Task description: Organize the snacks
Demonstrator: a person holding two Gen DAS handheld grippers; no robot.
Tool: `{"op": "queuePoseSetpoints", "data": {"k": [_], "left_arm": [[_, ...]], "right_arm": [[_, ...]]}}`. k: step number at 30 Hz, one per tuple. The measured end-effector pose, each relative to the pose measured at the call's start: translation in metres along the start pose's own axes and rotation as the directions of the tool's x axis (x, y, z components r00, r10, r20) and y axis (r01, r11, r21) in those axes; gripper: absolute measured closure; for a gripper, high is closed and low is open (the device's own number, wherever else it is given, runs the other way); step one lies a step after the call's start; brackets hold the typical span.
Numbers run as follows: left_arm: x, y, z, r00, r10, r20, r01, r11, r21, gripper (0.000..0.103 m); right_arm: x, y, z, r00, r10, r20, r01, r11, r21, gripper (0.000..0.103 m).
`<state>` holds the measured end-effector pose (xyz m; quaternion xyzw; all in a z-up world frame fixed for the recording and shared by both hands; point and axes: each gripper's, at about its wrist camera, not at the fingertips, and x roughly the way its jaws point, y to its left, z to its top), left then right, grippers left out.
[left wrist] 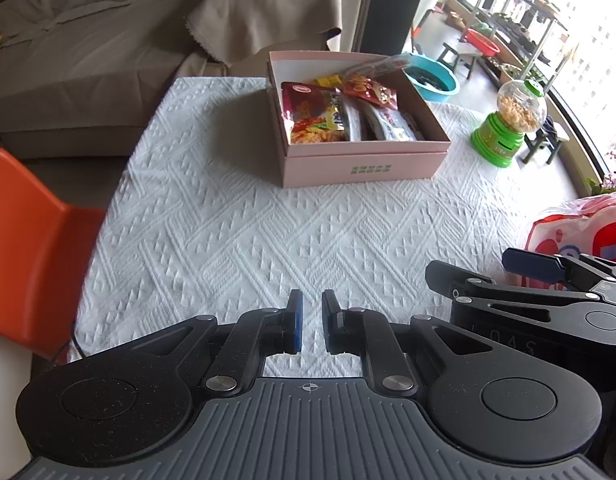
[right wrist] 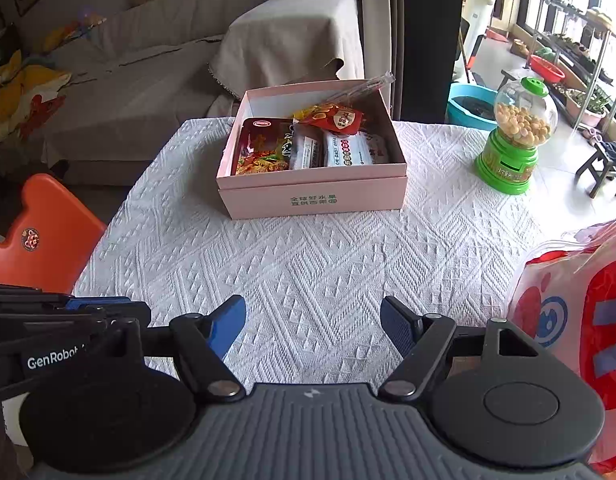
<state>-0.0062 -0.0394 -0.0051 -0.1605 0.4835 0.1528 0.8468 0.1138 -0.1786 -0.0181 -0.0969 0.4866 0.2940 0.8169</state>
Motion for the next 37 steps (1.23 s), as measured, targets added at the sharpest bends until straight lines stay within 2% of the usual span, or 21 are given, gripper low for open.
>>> {"op": "queuePoseSetpoints", "data": {"k": [11,34,37], "left_arm": [[-0.012,-0.002,0.004,1.0,-0.002,0.031,0.002,1.0,0.008,0.089],[-0.002,-0.01,0.008,1.0,-0.008,0.024,0.008,1.0,0.016,0.089],[-0.003,-0.012,0.006,0.999,-0.007,0.047,0.005,1.0,0.025,0.089]], "right_arm": [[-0.009,0.005,0.006,1.0,0.016,0.025,-0.016,1.0,-0.003,0.028],[-0.005,-0.002,0.009,1.0,0.021,0.008,-0.021,1.0,0.019,0.028],[-0.005,-0.004,0.008,1.0,0.019,0.008,-0.019,1.0,0.024,0.028]]}}
